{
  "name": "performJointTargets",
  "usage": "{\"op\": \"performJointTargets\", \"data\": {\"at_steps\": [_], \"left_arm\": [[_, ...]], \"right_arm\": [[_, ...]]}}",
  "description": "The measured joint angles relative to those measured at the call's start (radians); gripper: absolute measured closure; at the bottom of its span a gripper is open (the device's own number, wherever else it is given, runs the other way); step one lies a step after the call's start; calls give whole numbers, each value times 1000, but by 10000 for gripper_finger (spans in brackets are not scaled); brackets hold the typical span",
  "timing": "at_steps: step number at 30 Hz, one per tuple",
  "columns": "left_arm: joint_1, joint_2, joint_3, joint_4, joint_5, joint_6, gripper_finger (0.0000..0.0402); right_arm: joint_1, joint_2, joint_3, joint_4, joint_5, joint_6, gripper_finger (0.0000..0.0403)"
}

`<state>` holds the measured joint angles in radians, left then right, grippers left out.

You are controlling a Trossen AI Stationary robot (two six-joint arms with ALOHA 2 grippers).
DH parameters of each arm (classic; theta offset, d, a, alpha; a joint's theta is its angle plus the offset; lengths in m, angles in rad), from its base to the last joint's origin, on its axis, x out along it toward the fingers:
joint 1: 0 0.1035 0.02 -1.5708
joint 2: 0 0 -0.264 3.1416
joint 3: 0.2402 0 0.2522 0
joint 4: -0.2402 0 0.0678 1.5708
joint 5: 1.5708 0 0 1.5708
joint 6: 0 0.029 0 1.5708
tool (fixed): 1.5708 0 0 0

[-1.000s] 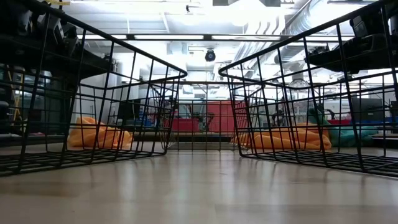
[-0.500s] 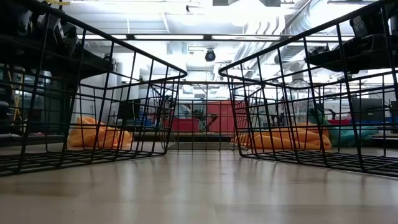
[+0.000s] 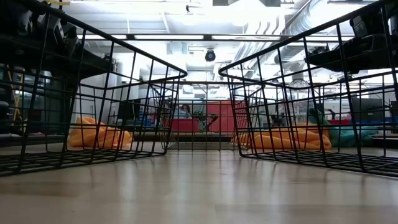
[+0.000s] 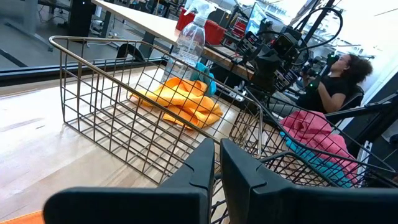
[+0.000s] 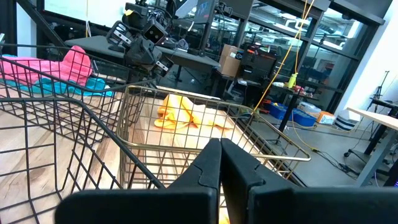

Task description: Sort microfiber towel by color & place in baskets

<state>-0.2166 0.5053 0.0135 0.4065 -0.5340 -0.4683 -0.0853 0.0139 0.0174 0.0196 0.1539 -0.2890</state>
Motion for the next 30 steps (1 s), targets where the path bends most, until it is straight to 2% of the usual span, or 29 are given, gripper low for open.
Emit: {"op": "performJointTargets", "data": {"at_steps": [12, 16, 18, 21, 23, 24, 26, 27, 28, 30], "left_arm": [[0, 0, 0, 1, 0, -1, 387], [0, 0, 1, 30, 0, -94, 387], [0, 0, 1, 78, 0, -170, 387], [3, 2, 1, 275, -42, -277, 387], [30, 26, 30, 396, -92, -253, 387], [51, 42, 69, 418, -79, -212, 387], [102, 91, 199, 365, 19, -90, 387], [132, 130, 289, 282, 65, -33, 387], [162, 173, 388, 142, 95, 25, 387], [233, 255, 608, -264, 84, 109, 387]], "right_arm": [[0, 0, 0, 0, 0, 0, 402], [0, 0, 0, 0, 0, 0, 402], [0, 0, 0, 0, 0, 0, 402], [0, 0, 0, 0, 0, 0, 402], [0, 0, 0, 0, 0, 0, 402], [0, 0, 0, 0, 0, 0, 402], [0, 0, 0, 0, 0, 0, 402], [0, 0, 0, 0, 0, 0, 402], [0, 0, 0, 0, 0, 0, 402], [0, 0, 0, 0, 0, 0, 402]]}}
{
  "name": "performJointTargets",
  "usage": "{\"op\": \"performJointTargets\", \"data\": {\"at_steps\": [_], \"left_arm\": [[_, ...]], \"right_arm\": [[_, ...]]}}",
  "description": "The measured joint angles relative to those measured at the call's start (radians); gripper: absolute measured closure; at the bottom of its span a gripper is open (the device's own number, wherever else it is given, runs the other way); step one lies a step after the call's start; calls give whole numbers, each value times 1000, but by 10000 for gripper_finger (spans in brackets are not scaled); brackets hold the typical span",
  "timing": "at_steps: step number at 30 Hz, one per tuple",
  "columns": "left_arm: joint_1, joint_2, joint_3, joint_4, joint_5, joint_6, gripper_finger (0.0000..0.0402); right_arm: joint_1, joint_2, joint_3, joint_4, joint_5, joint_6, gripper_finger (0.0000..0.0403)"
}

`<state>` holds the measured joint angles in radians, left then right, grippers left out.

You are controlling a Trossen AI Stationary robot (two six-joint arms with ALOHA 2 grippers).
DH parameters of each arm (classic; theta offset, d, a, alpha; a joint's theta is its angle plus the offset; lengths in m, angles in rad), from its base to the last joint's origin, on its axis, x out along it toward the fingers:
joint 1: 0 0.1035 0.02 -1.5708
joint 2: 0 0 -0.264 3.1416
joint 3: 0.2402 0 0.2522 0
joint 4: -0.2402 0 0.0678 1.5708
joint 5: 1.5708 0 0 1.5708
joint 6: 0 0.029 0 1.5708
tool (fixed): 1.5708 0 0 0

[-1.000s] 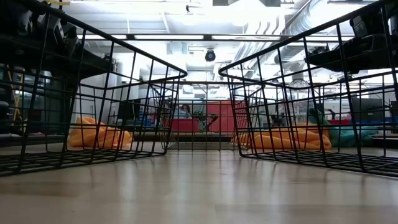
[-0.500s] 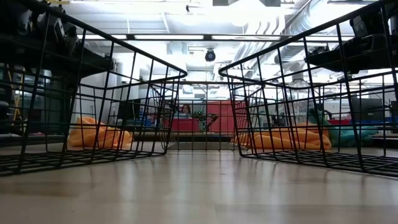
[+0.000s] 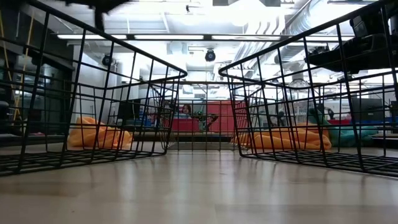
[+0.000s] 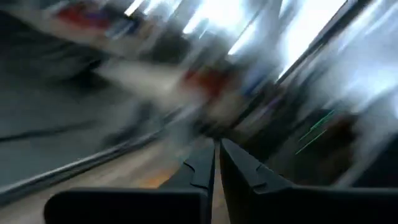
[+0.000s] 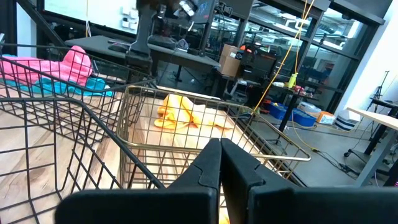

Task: Sort microfiber towel by color & place in baskets
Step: Put the left orange microfiber cloth into the bottom right wire basket

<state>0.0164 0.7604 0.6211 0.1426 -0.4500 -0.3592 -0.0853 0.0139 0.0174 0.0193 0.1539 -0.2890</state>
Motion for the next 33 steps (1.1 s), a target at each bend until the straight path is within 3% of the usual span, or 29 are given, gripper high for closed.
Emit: {"op": "performJointTargets", "data": {"at_steps": [2, 4, 6, 8, 12, 19, 26, 33], "left_arm": [[83, 97, 214, -413, -67, 21, 381], [167, 171, 374, -722, -118, -31, 370], [241, 217, 449, -957, -113, -112, 352], [286, 233, 439, -1066, -62, -201, 331], [323, 230, 321, -1089, 42, -347, 283], [447, 359, 222, -1160, 140, -346, 220], [585, 505, 216, -1151, 220, -292, 203], [637, 559, 216, -1106, 292, -232, 202]], "right_arm": [[0, 0, 0, 0, 0, 0, 402], [0, 0, 0, 0, 0, 0, 402], [0, 0, 0, 0, 0, 0, 402], [0, 0, 0, 0, 0, 0, 402], [0, 0, 0, 0, 0, 0, 402], [0, 0, 0, 0, 0, 0, 402], [0, 0, 0, 0, 0, 0, 402], [0, 0, 0, 0, 0, 0, 402]]}}
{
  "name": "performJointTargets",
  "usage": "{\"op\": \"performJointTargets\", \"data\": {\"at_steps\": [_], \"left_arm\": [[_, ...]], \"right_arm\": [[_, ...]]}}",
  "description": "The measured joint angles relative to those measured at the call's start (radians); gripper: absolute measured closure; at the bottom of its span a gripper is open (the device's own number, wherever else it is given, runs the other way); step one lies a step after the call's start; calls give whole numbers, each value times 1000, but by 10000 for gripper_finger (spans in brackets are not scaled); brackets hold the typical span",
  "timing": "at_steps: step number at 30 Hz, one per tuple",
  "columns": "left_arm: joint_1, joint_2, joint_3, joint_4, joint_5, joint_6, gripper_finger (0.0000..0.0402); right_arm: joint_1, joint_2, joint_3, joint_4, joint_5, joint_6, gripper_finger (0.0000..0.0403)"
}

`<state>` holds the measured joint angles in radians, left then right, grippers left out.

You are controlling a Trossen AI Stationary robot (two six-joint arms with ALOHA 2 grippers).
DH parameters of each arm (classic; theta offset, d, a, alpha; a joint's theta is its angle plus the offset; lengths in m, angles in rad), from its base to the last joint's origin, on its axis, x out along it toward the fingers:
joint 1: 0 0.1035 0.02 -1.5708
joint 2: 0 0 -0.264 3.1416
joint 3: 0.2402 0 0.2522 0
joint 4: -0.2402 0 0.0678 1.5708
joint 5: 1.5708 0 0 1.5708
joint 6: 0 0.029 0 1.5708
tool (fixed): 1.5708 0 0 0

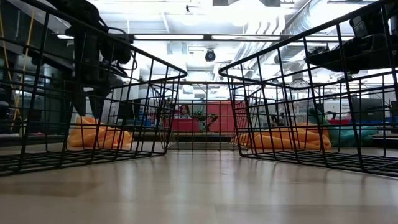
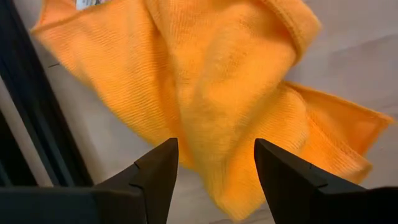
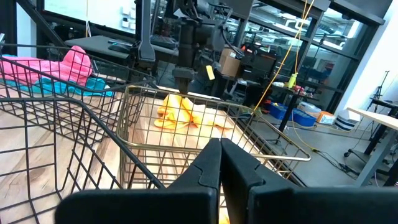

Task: Sort microfiber towel by color & place in baskets
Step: Put the left orange microfiber cloth into the bottom right wire basket

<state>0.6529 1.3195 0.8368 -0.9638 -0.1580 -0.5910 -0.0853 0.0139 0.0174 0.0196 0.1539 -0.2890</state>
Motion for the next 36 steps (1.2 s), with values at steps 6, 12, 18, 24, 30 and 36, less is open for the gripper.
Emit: {"op": "performJointTargets", "data": {"at_steps": [6, 12, 18, 24, 30, 36], "left_arm": [[22, 53, -25, 15, 23, 45, 202], [20, 57, -96, 93, 41, 57, 206], [19, -1, -105, 115, -29, 111, 313], [19, -174, -70, 102, -21, 122, 393], [14, -403, 184, 108, -16, 159, 401], [-81, -447, 452, 406, 4, 276, 401]], "right_arm": [[0, 0, 0, 0, 0, 0, 402], [0, 0, 0, 0, 0, 0, 402], [0, 0, 0, 0, 0, 0, 402], [0, 0, 0, 0, 0, 0, 402], [0, 0, 0, 0, 0, 0, 402], [0, 0, 0, 0, 0, 0, 402]]}}
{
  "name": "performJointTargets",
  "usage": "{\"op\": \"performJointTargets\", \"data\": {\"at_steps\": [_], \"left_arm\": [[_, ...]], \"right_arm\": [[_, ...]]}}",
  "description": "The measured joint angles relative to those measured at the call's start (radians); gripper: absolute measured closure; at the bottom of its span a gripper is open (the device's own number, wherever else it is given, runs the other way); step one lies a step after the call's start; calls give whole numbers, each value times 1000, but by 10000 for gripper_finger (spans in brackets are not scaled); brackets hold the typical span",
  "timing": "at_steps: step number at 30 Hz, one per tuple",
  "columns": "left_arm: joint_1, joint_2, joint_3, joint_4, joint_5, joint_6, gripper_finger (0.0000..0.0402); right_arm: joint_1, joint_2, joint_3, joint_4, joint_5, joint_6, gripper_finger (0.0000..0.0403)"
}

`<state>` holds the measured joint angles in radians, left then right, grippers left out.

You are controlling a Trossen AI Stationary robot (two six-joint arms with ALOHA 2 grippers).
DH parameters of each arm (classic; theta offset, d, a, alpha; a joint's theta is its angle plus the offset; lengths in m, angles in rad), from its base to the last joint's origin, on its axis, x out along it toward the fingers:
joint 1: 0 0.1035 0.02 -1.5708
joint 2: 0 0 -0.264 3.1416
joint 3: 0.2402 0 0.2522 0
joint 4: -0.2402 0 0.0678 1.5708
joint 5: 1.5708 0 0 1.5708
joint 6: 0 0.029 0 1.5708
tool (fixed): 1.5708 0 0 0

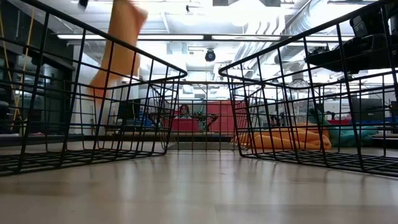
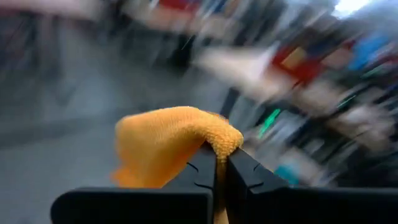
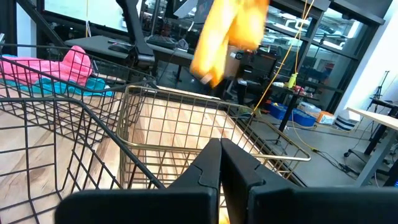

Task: Sort microfiber towel by color & place in baskets
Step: Put the left orange microfiber cloth into the bottom right wire basket

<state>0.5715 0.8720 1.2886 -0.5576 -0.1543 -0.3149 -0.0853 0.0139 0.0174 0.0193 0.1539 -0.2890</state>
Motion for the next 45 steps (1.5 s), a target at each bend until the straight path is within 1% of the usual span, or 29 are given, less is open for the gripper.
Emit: {"op": "performJointTargets", "data": {"at_steps": [4, 7, 9, 10, 12, 14, 17, 19, 20, 24, 26, 31, 35, 37, 40, 43, 45], "left_arm": [[-142, 64, 80, 171, 2, 45, 401], [-264, 155, 95, 265, 4, 67, 401], [-334, 233, 95, 351, 28, 84, 401], [-363, 275, 95, 399, 53, 89, 401], [-413, 362, 95, 546, 149, 90, 401], [-457, 453, 95, 736, 274, 64, 401], [-515, 591, 95, 1046, 420, 6, 401], [-542, 671, 101, 1200, 475, -38, 401], [-551, 703, 112, 1242, 496, -67, 401], [-562, 792, 160, 1276, 596, -144, 401], [-566, 832, 177, 1276, 604, -176, 401], [-585, 925, 184, 1274, 573, -180, 401], [-604, 1004, 184, 1312, 499, -206, 401], [-615, 1036, 199, 1334, 495, -226, 401], [-640, 1063, 226, 1369, 522, -231, 401], [-676, 1067, 229, 1356, 540, -182, 401], [-701, 1067, 229, 1288, 521, -102, 401]], "right_arm": [[0, 0, 0, 0, 0, 0, 402], [0, 0, 0, 0, 0, 0, 402], [0, 0, 0, 0, 0, 0, 402], [0, 0, 0, 0, 0, 0, 402], [0, 0, 0, 0, 0, 0, 402], [0, 0, 0, 0, 0, 0, 402], [0, 0, 0, 0, 0, 0, 402], [0, 0, 0, 0, 0, 0, 402], [0, 0, 0, 0, 0, 0, 402], [0, 0, 0, 0, 0, 0, 402], [0, 0, 0, 0, 0, 0, 402], [0, 0, 0, 0, 0, 0, 402], [0, 0, 0, 0, 0, 0, 402], [0, 0, 0, 0, 0, 0, 402], [0, 0, 0, 0, 0, 0, 402], [0, 0, 0, 0, 0, 0, 402], [0, 0, 0, 0, 0, 0, 402]]}}
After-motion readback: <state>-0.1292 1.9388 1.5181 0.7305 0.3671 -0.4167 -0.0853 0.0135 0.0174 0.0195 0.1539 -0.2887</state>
